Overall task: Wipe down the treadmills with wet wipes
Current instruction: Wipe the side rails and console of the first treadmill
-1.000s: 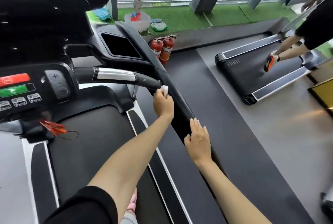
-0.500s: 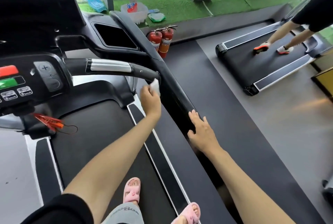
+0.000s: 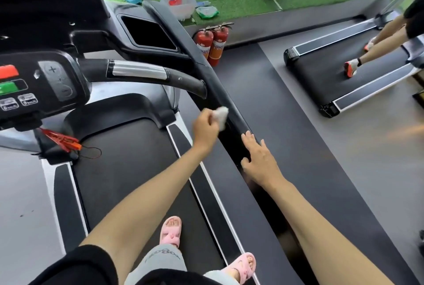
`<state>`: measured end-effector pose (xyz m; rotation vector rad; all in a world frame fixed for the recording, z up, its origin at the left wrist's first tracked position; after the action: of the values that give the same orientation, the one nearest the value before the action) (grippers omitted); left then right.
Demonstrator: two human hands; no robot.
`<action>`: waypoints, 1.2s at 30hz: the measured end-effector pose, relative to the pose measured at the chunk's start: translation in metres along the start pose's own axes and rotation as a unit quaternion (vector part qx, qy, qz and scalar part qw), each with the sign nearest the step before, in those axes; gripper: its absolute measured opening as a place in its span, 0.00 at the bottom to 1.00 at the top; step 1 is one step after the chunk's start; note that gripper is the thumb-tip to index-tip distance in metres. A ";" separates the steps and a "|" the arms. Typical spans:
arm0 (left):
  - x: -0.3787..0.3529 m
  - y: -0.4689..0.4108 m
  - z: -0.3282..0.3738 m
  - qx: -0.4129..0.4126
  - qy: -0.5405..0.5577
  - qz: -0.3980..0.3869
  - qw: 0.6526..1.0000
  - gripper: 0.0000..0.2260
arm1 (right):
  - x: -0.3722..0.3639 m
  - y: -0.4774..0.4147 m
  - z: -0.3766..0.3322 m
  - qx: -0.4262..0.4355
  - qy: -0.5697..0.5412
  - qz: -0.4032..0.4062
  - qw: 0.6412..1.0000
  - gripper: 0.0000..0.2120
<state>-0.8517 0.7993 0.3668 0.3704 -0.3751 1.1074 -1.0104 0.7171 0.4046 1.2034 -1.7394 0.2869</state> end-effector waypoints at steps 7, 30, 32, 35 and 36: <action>-0.010 -0.016 0.013 0.033 0.012 0.026 0.999 0.12 | 0.000 0.002 -0.007 -0.006 0.018 -0.020 1.000 0.34; -0.030 0.040 0.027 -0.102 0.015 -0.031 0.994 0.08 | -0.007 0.006 0.000 0.022 0.000 0.013 1.000 0.37; -0.046 0.078 0.040 -0.227 -0.024 -0.146 0.962 0.05 | -0.009 0.018 0.009 0.016 -0.012 0.044 0.999 0.37; -0.022 0.059 0.027 -0.207 -0.035 -0.065 0.976 0.09 | -0.007 0.049 0.032 -0.037 -0.011 0.107 0.994 0.35; -0.005 0.038 0.016 -0.146 -0.031 -0.005 0.989 0.11 | -0.007 0.060 0.039 -0.051 -0.008 0.117 0.992 0.34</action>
<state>-0.8903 0.8033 0.3828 0.1464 -0.5825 1.0154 -1.0814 0.7253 0.3981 0.9315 -1.8874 0.3227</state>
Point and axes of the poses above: each hand's wrist, its own y-axis away from the middle knuckle, its own x-axis out of the back of the hand, z = x × y, the point moved 10 cm from there along -y, towards the middle knuckle, and after that the axes turned 10 degrees about -y, right-handed, at the moved point
